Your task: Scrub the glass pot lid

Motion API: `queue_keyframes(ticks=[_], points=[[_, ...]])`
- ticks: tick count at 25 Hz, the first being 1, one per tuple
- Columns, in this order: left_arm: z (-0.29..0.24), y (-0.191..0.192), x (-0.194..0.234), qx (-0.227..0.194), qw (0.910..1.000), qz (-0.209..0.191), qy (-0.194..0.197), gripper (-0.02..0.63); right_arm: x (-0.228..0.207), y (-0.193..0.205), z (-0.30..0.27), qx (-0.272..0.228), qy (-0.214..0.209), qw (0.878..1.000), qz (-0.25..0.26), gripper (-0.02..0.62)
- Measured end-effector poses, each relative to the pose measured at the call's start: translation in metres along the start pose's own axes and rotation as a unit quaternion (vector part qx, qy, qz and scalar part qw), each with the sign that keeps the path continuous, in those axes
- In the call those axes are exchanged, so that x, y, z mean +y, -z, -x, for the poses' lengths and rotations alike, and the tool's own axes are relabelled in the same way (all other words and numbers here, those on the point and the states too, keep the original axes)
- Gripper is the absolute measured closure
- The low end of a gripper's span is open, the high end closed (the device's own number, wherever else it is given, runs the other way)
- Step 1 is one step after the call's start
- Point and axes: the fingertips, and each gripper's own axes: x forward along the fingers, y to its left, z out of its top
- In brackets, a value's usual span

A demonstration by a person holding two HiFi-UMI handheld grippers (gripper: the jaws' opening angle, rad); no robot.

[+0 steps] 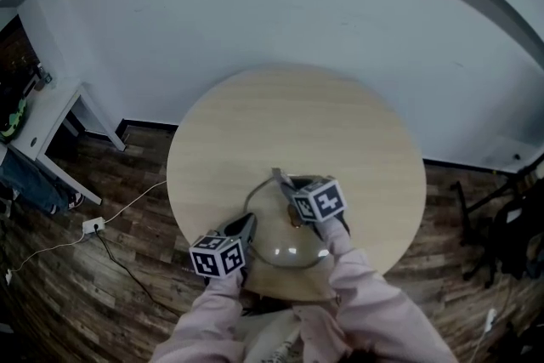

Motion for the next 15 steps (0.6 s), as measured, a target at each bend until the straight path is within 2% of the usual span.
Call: queue_keyframes(ticks=[9, 13, 15], points=[[0.012, 0.003, 0.007, -0.012, 0.9996, 0.016, -0.02, 0.612, -0.01, 0.002, -0.013, 0.065, 0.05, 0.996, 0.038, 0.515], [0.014, 0.006, 0.004, -0.013, 0.9994, 0.02, -0.024, 0.612, 0.007, 0.002, -0.014, 0.088, 0.036, 0.995, 0.041, 0.515], [0.015, 0.007, 0.005, -0.015, 0.9992, 0.024, -0.028, 0.612, 0.005, 0.007, -0.017, 0.098, 0.044, 0.993, 0.042, 0.515]])
